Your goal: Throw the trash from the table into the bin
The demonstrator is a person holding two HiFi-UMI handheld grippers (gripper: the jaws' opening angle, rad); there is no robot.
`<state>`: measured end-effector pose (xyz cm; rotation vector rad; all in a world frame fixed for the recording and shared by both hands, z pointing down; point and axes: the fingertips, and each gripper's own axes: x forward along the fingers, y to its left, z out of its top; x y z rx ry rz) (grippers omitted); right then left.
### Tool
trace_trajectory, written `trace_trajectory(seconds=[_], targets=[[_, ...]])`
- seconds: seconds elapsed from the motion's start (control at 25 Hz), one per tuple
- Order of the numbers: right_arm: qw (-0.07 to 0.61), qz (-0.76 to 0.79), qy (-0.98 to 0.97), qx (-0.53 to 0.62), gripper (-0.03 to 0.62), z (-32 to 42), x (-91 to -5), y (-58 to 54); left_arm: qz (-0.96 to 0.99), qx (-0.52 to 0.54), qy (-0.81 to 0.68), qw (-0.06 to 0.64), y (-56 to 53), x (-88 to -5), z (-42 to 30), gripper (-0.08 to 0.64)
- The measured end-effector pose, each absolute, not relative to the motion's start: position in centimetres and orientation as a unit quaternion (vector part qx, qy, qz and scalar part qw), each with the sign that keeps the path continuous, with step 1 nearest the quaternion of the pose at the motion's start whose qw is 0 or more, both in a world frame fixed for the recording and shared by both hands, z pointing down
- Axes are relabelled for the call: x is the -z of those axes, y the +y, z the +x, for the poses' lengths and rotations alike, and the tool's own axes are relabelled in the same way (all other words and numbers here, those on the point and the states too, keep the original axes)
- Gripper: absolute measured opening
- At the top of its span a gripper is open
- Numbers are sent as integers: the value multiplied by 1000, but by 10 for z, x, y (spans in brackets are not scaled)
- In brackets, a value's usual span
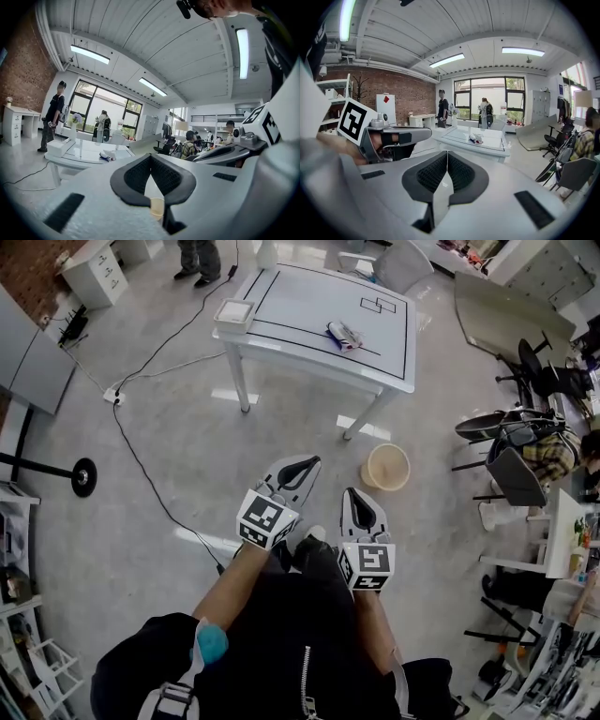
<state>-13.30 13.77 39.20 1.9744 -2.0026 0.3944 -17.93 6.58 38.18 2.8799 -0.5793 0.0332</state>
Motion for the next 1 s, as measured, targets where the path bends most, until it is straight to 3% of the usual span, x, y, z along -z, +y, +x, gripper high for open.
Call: trace_trajectory(seconds=[0.6,1.0], targets=[[145,663,-723,-133,11,-130,-396,52,967,-12,-237,89,-15,-379,-196,5],[141,633,-748,-139,11,-98,-397,-30,957,-26,-273,95,-86,-381,-170,5]])
